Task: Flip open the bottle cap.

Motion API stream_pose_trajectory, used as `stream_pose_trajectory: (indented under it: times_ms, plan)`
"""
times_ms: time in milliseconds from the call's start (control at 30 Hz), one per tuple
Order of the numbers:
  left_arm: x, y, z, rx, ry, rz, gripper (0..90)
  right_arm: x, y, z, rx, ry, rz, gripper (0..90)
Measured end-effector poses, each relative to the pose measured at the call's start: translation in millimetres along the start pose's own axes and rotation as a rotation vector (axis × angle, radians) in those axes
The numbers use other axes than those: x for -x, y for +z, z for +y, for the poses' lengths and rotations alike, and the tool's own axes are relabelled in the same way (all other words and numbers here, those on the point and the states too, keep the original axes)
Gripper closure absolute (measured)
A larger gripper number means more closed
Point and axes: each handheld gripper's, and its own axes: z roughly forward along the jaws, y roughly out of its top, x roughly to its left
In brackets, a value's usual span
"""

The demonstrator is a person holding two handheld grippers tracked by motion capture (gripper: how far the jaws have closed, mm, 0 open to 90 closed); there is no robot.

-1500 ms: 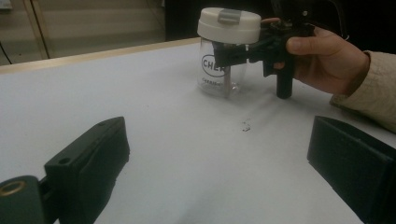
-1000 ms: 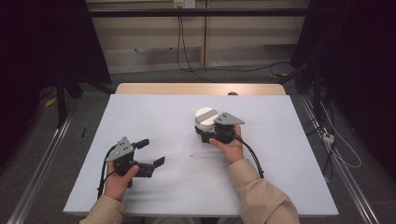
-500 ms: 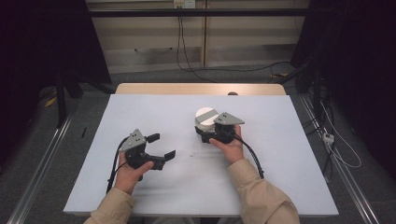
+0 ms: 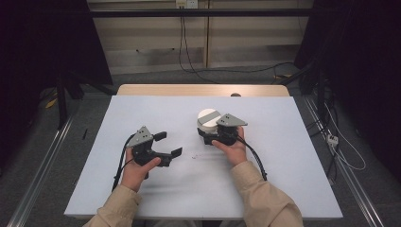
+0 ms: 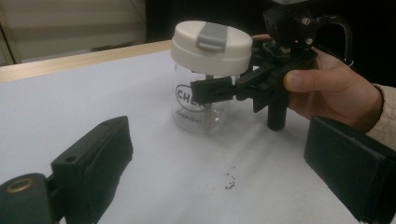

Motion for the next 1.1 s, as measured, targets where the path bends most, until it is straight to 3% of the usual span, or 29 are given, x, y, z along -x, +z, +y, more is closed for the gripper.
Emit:
stream_pose_trajectory:
  times_ms: [267, 400, 700, 1100]
  plan:
    - [0.1, 9.8, 6.9, -0.016, 0.002, 0.007, 19.1, 0.2, 0.1, 0.1, -0.002, 0.0, 0.001, 18.5]
    - [-1.0, 16.1, 12.4, -0.025, -0.006, -0.008, 29.1, 0.1, 0.0, 0.2, -0.003, -0.001, 0.001, 18.5]
    - [-4.0, 32.4, 20.9, -0.047, -0.045, -0.032, 44.5, -0.1, 0.0, 0.0, -0.002, 0.0, 0.0, 18.5]
    - [-5.1, 49.1, 32.3, -0.071, -0.026, -0.037, 56.4, -0.3, 0.1, 0.0, -0.004, -0.001, -0.001, 18.5]
